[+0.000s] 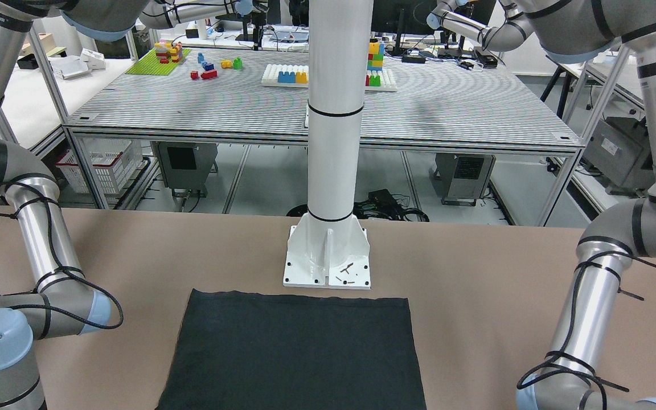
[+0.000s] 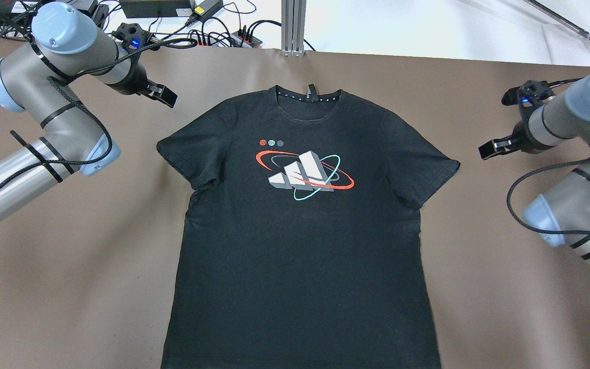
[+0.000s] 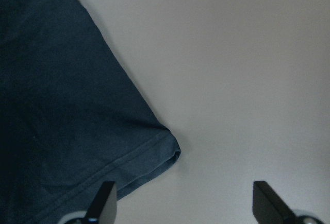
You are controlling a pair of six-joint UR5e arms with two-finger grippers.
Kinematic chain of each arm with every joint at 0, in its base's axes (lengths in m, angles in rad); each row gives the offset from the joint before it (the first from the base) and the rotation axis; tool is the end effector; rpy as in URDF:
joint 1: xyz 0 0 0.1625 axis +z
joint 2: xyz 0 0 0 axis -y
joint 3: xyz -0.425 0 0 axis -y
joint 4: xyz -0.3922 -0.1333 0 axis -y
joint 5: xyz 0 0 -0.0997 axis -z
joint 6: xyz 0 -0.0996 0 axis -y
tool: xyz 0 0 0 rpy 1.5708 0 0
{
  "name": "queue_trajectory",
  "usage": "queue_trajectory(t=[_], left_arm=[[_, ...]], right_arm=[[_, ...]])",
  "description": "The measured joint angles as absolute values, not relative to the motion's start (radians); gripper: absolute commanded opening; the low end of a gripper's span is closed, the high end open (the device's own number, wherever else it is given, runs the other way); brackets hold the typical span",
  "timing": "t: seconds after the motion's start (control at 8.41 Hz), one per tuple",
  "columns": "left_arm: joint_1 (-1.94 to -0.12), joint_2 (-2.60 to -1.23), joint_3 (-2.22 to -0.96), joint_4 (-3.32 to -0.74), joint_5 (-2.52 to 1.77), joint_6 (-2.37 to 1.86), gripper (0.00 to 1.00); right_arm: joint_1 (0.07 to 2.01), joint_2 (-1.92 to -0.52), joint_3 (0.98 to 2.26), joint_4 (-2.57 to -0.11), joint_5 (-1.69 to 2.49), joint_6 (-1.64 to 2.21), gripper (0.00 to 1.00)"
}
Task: Fold clothes
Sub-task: 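Move both grippers down to the shirt's sleeve ends and grasp them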
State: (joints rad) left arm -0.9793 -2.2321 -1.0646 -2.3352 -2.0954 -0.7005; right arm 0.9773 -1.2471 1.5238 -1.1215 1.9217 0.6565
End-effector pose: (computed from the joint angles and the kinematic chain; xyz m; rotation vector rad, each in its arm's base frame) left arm 0.3643 -0.6919 0.4103 0.4230 0.9275 0.1417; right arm -0.2809 -0.5935 0.4620 0.3862 -0.6919 -0.0677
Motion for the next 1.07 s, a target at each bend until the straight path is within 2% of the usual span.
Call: queue_trajectory(t=[0.24, 0.48, 0.59, 0.71, 1.07], left_arm=[[-0.941, -2.222, -1.062, -2.376, -2.101, -0.743, 0.74], [-0.922, -2.211, -1.068, -2.393, -2.101, -0.755, 0.36], [-0.918, -2.203, -1.075, -2.396, -2.102, -0.757, 0.13], [-0.917, -2.200, -1.080, -2.397, -2.102, -0.757, 0.00], [-0.919, -2.190, -1.103, -2.398, -2.107, -0.758, 0.00]], right_arm=[[0.975, -1.246, 1.519, -1.113, 1.921, 0.657, 0.94], [0.974, -1.246, 1.519, -1.113, 1.921, 0.657, 0.94], [0.974, -1.245, 1.519, -1.113, 1.921, 0.657, 0.94], [0.974, -1.245, 1.519, -1.113, 1.921, 0.657, 0.94], [0.974, -1.244, 1.519, -1.115, 1.921, 0.657, 0.94]])
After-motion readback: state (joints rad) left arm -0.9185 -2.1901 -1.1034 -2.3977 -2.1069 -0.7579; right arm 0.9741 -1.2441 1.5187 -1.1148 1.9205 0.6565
